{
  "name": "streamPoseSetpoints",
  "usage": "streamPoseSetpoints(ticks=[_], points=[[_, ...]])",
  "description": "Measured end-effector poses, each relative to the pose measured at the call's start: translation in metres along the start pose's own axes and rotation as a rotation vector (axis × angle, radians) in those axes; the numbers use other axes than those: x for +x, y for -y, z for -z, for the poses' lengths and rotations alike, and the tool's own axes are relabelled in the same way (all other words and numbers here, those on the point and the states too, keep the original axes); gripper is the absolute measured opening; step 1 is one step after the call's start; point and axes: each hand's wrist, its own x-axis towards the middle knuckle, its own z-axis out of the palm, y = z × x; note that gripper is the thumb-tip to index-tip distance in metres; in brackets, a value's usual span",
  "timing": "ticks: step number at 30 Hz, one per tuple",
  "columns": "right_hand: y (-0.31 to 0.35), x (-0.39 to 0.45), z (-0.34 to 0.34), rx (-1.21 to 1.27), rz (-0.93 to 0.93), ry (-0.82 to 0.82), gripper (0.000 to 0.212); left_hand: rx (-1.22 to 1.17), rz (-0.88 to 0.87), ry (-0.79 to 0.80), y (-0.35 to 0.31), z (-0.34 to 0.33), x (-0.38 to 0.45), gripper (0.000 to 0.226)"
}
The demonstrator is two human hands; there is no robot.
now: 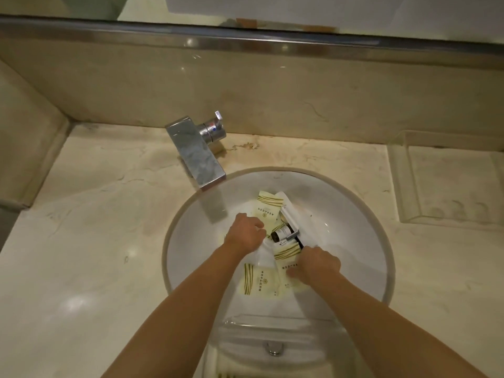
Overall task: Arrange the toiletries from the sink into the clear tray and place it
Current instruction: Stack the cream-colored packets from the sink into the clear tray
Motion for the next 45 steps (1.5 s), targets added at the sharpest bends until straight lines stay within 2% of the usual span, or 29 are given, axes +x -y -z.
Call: streamPoseSetpoints(ticks=[6,8,11,17,21,24,27,30,32,39,45], points=[[0.002,0.008,-0.011,0.043,-0.012,-0.083,0.014,-0.03,0.052,0.103,0.001,-0.011,0.02,0.041],[0.0,0.01,-0.014,0.082,-0.006,-0.08,0.015,-0.045,0.053,0.101,0.001,-0.013,0.025,0.035],[-0.005,0.013,-0.014,0.149,0.001,-0.051,0.019,-0.077,0.057,0.036,0.0,-0.012,0.028,0.015],[-0.014,0.014,-0.012,0.402,0.049,-0.046,0.008,-0.061,0.055,-0.157,0.003,-0.006,0.022,0.018],[-0.013,0.011,-0.009,0.602,0.074,-0.072,0.021,-0.168,0.078,-0.233,0.004,0.002,0.011,0.021],[-0.012,0.006,-0.004,0.696,0.044,-0.083,0.006,-0.288,0.145,-0.257,0.006,0.009,0.003,0.016],[-0.01,-0.002,0.0,0.779,0.018,-0.09,0.002,-0.431,0.214,-0.216,0.008,0.014,-0.007,0.028],[-0.007,-0.012,0.004,0.88,-0.013,-0.123,0.007,-0.554,0.263,-0.175,0.01,0.024,-0.02,0.018],[-0.003,-0.02,0.007,0.97,-0.028,-0.149,0.013,-0.606,0.266,-0.163,0.011,0.031,-0.029,0.02],[0.013,-0.06,0.022,1.171,0.039,-0.219,0.008,-0.643,0.161,-0.083,0.018,0.053,-0.064,0.021],[0.019,-0.095,0.027,1.32,0.064,-0.188,0.013,-0.649,0.058,-0.024,0.018,0.071,-0.099,0.029]])
